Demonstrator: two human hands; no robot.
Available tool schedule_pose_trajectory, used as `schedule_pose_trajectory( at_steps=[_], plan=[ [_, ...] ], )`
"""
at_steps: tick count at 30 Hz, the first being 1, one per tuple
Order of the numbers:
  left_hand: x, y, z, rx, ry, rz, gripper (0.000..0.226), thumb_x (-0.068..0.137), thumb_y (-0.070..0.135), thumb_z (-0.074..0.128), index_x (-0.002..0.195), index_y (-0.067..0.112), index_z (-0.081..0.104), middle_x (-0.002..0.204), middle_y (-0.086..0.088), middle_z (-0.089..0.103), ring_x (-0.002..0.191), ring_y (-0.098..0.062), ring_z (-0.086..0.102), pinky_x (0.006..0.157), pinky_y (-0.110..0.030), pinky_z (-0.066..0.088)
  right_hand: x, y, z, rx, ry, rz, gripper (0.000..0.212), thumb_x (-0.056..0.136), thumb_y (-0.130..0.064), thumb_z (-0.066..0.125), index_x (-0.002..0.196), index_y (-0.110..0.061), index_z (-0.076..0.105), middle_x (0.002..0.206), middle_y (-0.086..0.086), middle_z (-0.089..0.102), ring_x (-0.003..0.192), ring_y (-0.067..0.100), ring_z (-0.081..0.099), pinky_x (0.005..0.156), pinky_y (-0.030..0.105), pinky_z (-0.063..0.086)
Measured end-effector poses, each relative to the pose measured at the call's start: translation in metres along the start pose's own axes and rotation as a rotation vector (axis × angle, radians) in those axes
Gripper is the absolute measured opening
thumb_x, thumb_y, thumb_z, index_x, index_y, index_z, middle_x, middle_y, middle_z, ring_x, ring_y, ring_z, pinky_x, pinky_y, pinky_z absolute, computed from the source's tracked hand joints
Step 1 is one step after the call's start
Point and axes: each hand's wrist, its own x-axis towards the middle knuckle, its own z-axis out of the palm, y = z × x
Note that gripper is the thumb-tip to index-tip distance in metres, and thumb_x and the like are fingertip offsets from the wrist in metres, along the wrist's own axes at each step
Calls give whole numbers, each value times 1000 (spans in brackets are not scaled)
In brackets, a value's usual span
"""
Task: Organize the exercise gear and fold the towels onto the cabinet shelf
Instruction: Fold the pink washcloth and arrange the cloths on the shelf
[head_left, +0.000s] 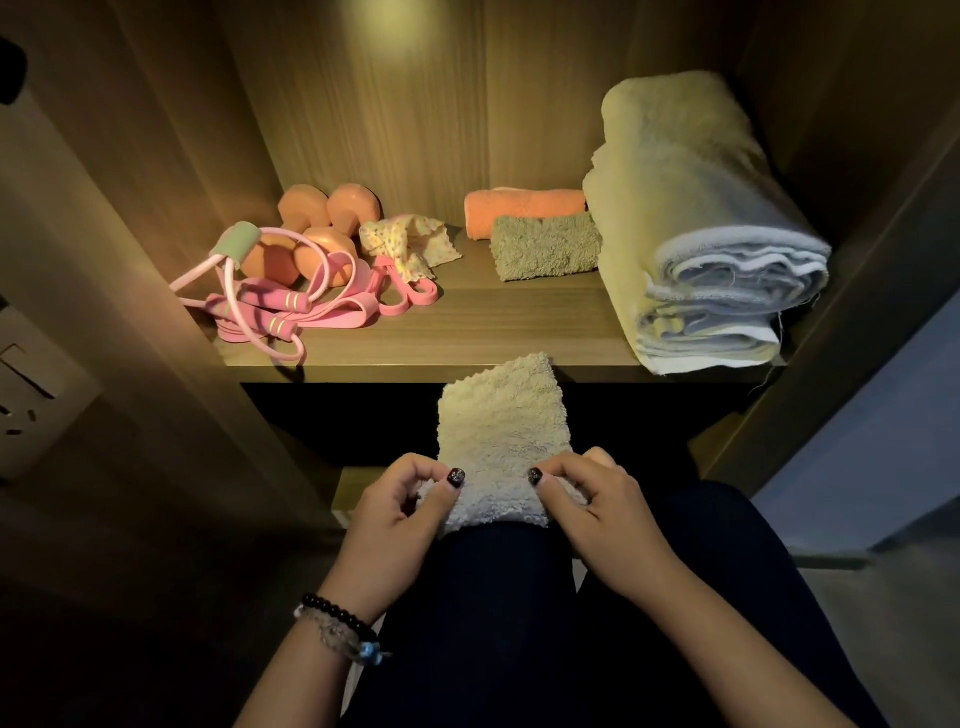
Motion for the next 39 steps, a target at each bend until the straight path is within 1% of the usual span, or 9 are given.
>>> schedule_pose_trajectory(
  at_steps=[5,10,14,17,22,28,32,36,39],
  plan=[
    [7,3,2,200,96,-62,8,81,28,68,79,29,61,69,4,63,57,-11,51,56,-21,42,5,-9,5,-155,111,-49,3,86,-24,64,84,-25,65,81,-19,55,87,4,48,81,33,42],
    [7,13,5,482,164,319,15,78,10,71,85,23,66,92,13,56,87,-1,55,76,-8,43,1,-8,6,-349,238,-357,18,78,0,69,91,-12,67,92,-2,58,88,17,53,78,33,43],
    [2,10,13,562,95,518,21,80,-2,69,87,17,75,90,5,61,85,-16,57,74,-40,50,-10,-1,11,-349,153,-456,28,82,5,60,104,-11,66,100,-3,63,95,15,58,82,33,43],
    [-3,6,10,488,79,485,25,84,7,58,97,19,76,95,7,64,90,-13,58,77,-43,50,-18,5,5,-247,103,-431,28,90,-8,52,115,-11,64,112,-5,63,106,12,56,92,33,45],
    [-9,4,3,435,-77,412,37,84,22,58,119,25,66,107,20,58,88,1,49,79,-38,49,-18,10,-3,-244,-6,-394,38,89,-12,63,127,-13,59,125,-5,58,120,11,51,98,38,45],
    [-10,2,0,405,-8,322,24,91,20,60,110,35,56,97,29,53,94,1,52,83,-27,43,-12,3,-5,-341,42,-417,31,93,-20,53,122,-13,63,112,1,55,105,14,52,90,38,46],
    [-14,1,-1,313,9,263,15,91,31,54,104,37,55,102,27,57,101,-3,56,81,-23,44,-12,0,-6,-91,9,-370,23,94,-12,55,114,-11,65,106,-4,59,101,11,56,87,27,45],
    [-14,3,-1,240,51,251,5,94,39,54,96,37,58,89,19,62,68,-6,61,56,-20,45,-11,-3,-5,115,72,-303,17,87,-2,65,100,-10,71,97,-5,65,93,10,62,79,21,47],
    [-12,4,1,235,85,163,3,91,37,56,89,37,59,76,12,62,49,-6,48,46,-15,34,-10,-5,-2,136,80,-277,16,86,-2,67,97,-12,72,94,-2,64,91,11,62,78,22,48]
  ],
)
